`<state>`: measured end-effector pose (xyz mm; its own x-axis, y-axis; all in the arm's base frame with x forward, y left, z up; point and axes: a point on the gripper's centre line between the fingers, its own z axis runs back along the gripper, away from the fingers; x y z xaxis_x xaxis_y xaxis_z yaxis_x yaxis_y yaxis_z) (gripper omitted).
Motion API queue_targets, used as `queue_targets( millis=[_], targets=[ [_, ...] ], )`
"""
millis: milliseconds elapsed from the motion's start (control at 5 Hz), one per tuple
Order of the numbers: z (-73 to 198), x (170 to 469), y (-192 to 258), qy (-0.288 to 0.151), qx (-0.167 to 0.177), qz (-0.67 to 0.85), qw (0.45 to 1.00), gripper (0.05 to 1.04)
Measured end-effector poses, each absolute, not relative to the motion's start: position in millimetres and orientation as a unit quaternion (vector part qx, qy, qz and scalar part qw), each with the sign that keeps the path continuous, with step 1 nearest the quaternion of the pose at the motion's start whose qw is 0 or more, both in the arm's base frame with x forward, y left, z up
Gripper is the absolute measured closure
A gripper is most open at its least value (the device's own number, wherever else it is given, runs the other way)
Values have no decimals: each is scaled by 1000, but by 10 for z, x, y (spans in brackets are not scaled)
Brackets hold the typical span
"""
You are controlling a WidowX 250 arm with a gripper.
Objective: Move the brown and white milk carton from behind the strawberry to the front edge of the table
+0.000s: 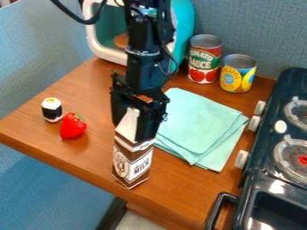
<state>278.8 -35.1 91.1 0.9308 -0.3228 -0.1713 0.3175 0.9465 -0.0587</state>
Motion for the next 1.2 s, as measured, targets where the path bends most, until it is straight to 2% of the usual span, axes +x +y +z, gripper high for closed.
queue_targets(
  millis=[800, 1000, 1200],
  targets=[
    [918, 2825, -338, 38, -3, -138, 990, 266],
    [943, 2820, -358, 26, -12, -143, 989, 222],
    [1103, 2775, -369, 12, -26, -141, 990, 73]
  ],
)
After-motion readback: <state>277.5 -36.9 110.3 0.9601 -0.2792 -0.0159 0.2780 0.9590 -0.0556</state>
